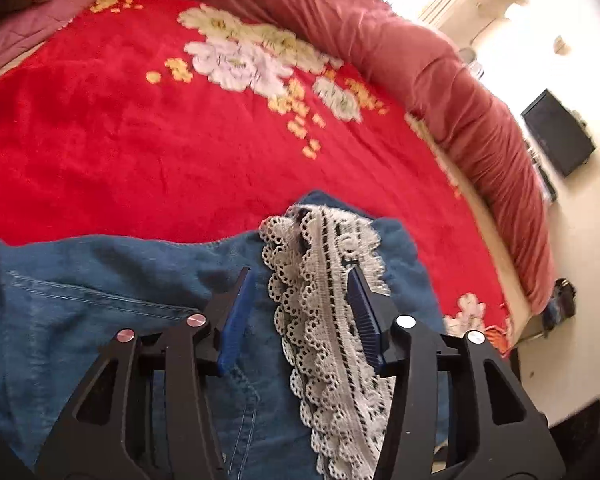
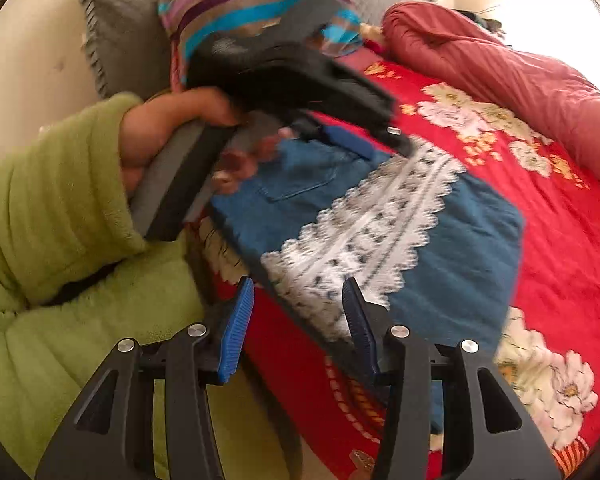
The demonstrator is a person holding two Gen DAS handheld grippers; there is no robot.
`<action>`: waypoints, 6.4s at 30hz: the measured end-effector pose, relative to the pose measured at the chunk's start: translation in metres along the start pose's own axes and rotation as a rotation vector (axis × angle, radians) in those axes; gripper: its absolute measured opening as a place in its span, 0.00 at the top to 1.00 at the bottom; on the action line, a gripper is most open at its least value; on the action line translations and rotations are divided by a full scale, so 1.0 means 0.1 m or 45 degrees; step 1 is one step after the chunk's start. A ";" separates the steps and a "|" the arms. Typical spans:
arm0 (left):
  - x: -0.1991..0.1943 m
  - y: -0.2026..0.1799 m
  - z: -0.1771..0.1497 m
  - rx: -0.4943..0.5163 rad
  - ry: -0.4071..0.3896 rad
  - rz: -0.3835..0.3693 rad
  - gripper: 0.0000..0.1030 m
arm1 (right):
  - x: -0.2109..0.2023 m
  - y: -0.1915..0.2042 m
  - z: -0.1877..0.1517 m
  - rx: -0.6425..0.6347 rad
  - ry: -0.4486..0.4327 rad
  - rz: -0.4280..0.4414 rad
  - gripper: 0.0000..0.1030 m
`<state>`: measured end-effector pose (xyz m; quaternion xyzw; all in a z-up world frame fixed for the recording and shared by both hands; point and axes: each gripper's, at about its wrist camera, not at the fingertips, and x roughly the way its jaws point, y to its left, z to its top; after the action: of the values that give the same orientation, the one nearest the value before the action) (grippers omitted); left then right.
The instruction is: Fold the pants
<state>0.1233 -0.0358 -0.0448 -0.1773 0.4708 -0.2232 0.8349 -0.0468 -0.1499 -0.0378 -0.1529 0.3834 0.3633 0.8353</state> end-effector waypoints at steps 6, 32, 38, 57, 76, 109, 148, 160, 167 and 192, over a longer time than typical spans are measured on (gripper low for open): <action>0.23 -0.02 0.08 0.000 0.046 0.022 0.63 | 0.25 -0.14 0.02 0.058 0.058 0.006 0.73; -0.40 -0.03 -0.08 0.085 -0.144 0.147 0.74 | -0.17 -0.12 0.16 0.126 -0.072 0.177 0.59; -0.72 -0.30 -0.37 0.212 -0.185 0.192 0.95 | -0.36 -0.45 0.03 0.227 -0.094 0.007 0.60; -0.31 -0.48 -1.04 0.345 0.083 0.288 0.91 | -0.03 -0.72 -0.41 0.387 0.081 -0.107 0.63; -0.60 -0.65 -1.07 0.364 -0.019 0.343 0.71 | -0.47 -0.83 -0.37 0.479 -0.068 -0.111 0.31; -1.53 0.15 -1.02 0.033 -0.279 0.451 0.14 | -0.38 -0.47 0.64 0.268 -0.168 -0.017 0.07; -1.32 1.08 -1.05 -0.256 -0.200 0.286 0.46 | 1.96 0.27 2.20 -0.195 0.331 0.421 0.19; -1.37 1.05 -1.06 -0.247 -0.211 0.240 0.26 | 1.54 0.11 2.14 -0.129 0.165 0.562 0.72; -1.34 0.79 -1.00 -0.195 -0.224 0.177 0.17 | 0.98 -0.27 2.01 -0.025 -0.019 0.641 0.72; -0.31 -0.68 -0.92 0.255 0.044 -0.119 0.27 | -0.11 -1.83 0.43 0.643 -0.247 0.233 0.23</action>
<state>0.0157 -0.0835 -0.0336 -0.1109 0.4519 -0.3107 0.8289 0.1033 -0.2588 -0.0057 0.1308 0.3923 0.3430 0.8434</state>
